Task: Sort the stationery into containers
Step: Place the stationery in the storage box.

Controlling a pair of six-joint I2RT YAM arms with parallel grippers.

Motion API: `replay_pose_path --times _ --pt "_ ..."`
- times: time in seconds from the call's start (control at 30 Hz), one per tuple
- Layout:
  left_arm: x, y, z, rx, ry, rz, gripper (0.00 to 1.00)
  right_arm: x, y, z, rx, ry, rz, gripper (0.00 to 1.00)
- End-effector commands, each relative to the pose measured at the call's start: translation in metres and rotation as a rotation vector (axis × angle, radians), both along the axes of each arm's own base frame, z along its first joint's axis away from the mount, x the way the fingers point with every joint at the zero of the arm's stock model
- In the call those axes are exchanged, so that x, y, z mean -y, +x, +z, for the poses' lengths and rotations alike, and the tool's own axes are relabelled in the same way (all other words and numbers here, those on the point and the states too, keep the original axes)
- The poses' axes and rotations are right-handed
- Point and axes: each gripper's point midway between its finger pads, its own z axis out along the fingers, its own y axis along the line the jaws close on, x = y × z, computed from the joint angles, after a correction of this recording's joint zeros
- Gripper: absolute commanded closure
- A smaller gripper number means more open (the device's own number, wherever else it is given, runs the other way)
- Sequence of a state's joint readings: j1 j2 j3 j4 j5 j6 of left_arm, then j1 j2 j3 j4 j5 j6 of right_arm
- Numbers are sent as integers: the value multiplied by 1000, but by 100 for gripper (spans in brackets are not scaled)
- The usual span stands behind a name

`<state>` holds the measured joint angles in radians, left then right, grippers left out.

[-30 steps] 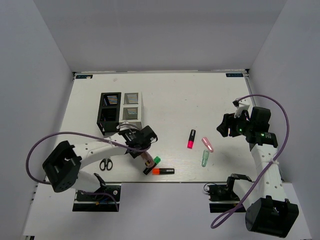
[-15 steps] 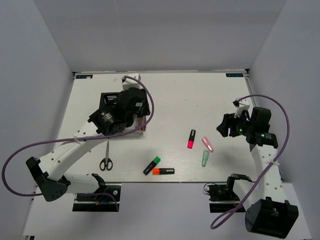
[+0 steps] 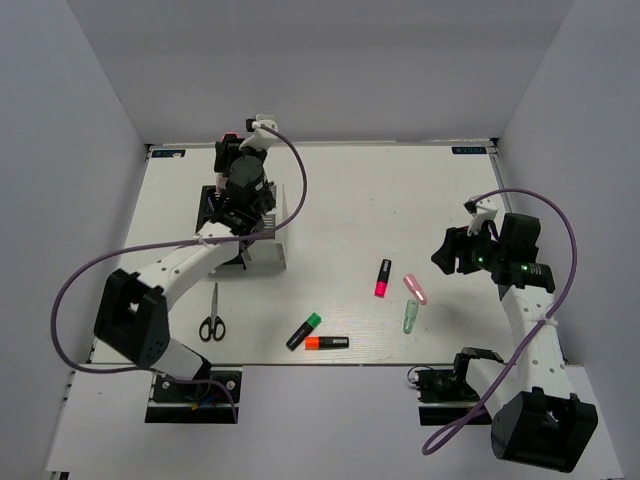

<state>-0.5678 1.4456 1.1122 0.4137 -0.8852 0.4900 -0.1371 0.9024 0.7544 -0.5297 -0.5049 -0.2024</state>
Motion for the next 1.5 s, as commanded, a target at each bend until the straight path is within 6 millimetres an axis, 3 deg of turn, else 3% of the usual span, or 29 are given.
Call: replay_pose_path --times 0.0,0.03,0.13,0.23,0.43,0.6,0.73,0.87,1.47 --pt "-25 3 70 227 8 136 100 -3 -3 -6 -20 15 18 34" --pt "-24 15 54 191 52 167 100 -1 -2 -6 -26 13 9 34" --pt "-33 26 49 194 51 207 100 1 0 -10 -37 5 3 34" --pt "-46 37 18 115 41 224 100 1 2 -13 -50 1 1 34" --pt "-89 48 -44 59 -221 204 100 3 3 -20 -75 -5 1 34" --pt "-98 57 -81 12 -336 159 100 4 5 -25 -98 -6 -2 34" --pt "-92 68 -95 -14 -350 124 100 5 6 -27 -105 -13 -3 34" --pt "-85 74 -97 -18 -364 91 100 8 7 -29 -108 -20 -12 34" --pt "-80 82 -114 23 -379 40 100 10 8 -39 -136 -32 -11 34"
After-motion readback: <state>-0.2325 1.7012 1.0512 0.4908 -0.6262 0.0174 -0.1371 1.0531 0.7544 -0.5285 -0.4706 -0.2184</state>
